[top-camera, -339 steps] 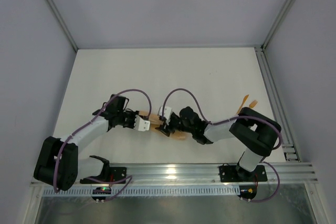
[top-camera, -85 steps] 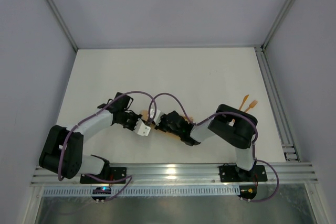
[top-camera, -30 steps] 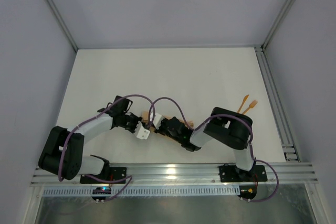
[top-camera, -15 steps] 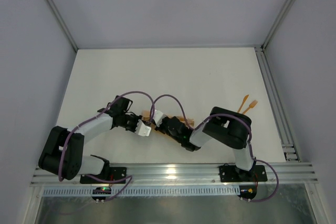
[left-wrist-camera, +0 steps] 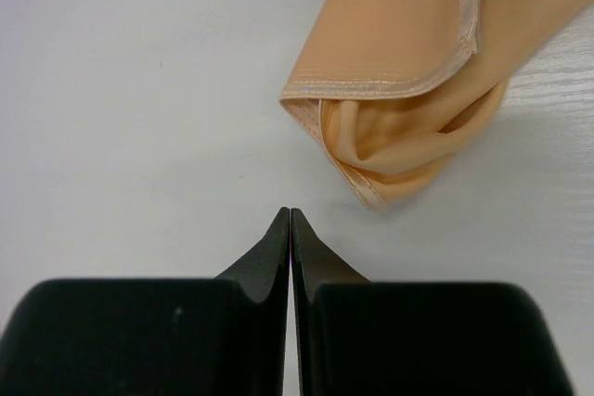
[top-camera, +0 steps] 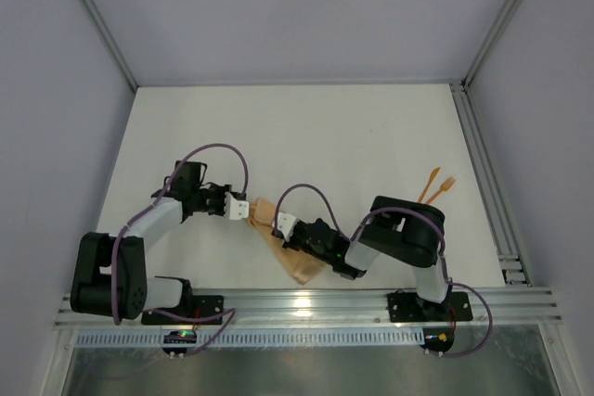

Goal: Fold the napkin into a case and place the utensils inside
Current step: Stuff the top corner of the smaller-rectangle-folded napkin into the folded napkin.

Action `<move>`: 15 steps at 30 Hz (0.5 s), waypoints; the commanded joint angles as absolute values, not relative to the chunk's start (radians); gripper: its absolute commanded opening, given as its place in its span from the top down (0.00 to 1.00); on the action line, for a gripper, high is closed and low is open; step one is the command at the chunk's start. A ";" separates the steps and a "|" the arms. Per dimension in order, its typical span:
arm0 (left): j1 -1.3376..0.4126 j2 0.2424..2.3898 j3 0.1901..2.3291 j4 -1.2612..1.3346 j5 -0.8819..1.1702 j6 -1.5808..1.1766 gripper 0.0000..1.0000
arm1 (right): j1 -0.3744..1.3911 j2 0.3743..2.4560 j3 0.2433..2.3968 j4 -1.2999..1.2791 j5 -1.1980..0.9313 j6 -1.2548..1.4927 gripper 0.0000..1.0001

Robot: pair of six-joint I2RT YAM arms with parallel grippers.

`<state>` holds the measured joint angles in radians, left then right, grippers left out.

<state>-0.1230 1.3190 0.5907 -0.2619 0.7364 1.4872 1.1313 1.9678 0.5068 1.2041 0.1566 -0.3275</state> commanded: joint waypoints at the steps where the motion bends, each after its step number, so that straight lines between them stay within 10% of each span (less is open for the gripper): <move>1: -0.121 1.304 0.604 -0.253 0.841 1.544 1.00 | 1.141 2.033 0.488 0.971 0.092 -0.319 0.97; 10: -0.120 1.267 0.633 -0.385 0.828 1.548 1.00 | 1.143 2.025 0.549 0.841 0.147 -0.298 0.97; 15: -0.127 1.233 0.715 -0.450 0.689 1.164 0.82 | 1.144 2.016 0.574 0.799 0.222 -0.264 0.97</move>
<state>-0.1238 1.2678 0.6495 -0.4225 0.7506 1.4162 1.1378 1.9682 0.5972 1.0779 0.1776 -0.3191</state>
